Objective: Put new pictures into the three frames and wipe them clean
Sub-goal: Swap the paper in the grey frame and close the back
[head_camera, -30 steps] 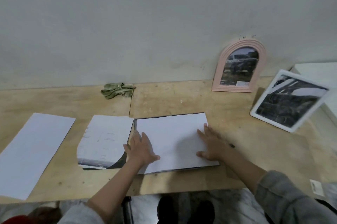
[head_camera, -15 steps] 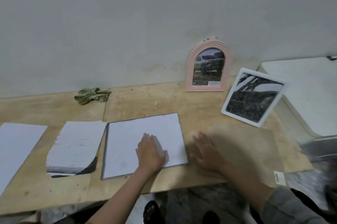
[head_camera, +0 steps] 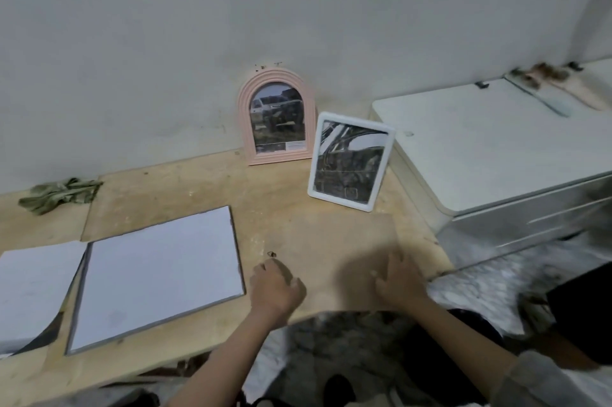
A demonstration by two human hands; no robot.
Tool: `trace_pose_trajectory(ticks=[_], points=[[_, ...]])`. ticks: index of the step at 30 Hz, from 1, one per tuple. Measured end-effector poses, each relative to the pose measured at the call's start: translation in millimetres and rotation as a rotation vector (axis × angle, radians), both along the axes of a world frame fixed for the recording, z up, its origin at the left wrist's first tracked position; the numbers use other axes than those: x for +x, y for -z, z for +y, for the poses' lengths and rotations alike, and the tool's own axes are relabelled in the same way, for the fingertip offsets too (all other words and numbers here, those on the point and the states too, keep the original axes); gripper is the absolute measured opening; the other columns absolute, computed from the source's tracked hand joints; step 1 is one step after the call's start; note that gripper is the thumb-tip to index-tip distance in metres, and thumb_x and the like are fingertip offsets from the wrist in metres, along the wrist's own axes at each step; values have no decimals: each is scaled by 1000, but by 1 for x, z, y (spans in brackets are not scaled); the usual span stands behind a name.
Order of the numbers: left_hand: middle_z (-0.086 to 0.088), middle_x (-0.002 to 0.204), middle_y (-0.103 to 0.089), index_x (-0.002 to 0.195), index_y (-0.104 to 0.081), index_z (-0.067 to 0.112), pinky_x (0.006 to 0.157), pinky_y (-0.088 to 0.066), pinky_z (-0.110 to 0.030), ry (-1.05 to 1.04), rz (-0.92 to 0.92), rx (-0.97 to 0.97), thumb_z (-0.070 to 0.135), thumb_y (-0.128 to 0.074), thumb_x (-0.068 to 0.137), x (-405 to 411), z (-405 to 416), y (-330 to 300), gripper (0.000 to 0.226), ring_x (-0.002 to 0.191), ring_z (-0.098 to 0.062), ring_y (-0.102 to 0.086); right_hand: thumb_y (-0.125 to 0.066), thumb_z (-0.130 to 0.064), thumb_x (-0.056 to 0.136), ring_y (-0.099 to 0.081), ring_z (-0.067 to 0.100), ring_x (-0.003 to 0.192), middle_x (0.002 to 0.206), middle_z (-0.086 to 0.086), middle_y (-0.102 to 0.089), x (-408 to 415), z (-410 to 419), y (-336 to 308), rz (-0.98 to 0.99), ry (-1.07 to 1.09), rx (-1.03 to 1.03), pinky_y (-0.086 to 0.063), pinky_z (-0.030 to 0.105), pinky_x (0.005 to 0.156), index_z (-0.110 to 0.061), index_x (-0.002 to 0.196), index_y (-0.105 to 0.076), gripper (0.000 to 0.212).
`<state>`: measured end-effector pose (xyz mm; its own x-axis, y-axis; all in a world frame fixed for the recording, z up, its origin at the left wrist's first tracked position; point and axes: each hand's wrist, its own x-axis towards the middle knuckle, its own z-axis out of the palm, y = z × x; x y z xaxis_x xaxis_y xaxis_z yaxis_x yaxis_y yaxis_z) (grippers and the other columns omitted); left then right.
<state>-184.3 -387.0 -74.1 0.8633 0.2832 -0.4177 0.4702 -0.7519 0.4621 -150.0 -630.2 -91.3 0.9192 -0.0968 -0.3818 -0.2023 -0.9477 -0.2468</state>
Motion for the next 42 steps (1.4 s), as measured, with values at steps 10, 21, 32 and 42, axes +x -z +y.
trace_pose_trajectory(ticks=[10, 21, 32, 42], points=[[-19, 123, -48, 119, -49, 9, 95, -43, -40, -292, 99, -40, 53, -65, 68, 20, 1, -3, 69, 116, -37, -48, -63, -36, 78, -42, 38, 119, 125, 18, -46, 14, 0, -7, -35, 393, 333, -39, 40, 96, -13, 127, -43, 58], [-17, 122, -49, 119, -57, 9, 90, -45, -36, -364, 219, -127, 53, -57, 63, 17, 20, -13, 71, 109, -33, -52, -59, -48, 85, -51, 38, 112, 116, 20, -61, 20, -8, 3, -92, 544, 368, -41, 42, 95, -1, 109, -64, 53], [-11, 106, -62, 94, -63, 12, 88, -52, -41, -578, 35, -195, 54, -54, 58, -22, 117, -19, 56, 94, -29, -59, -66, -36, 84, -50, 39, 111, 122, 23, -46, 19, 111, -24, -181, 390, 514, -40, 36, 98, 2, 126, -50, 59], [-14, 101, -61, 82, -55, 10, 76, -45, -36, -769, -105, -157, 37, -68, 76, -61, 251, -19, 30, 92, -31, -59, -59, -35, 87, -44, 34, 123, 128, 21, -47, 13, 259, -29, -27, 78, 514, -32, 34, 106, -1, 129, -48, 55]])
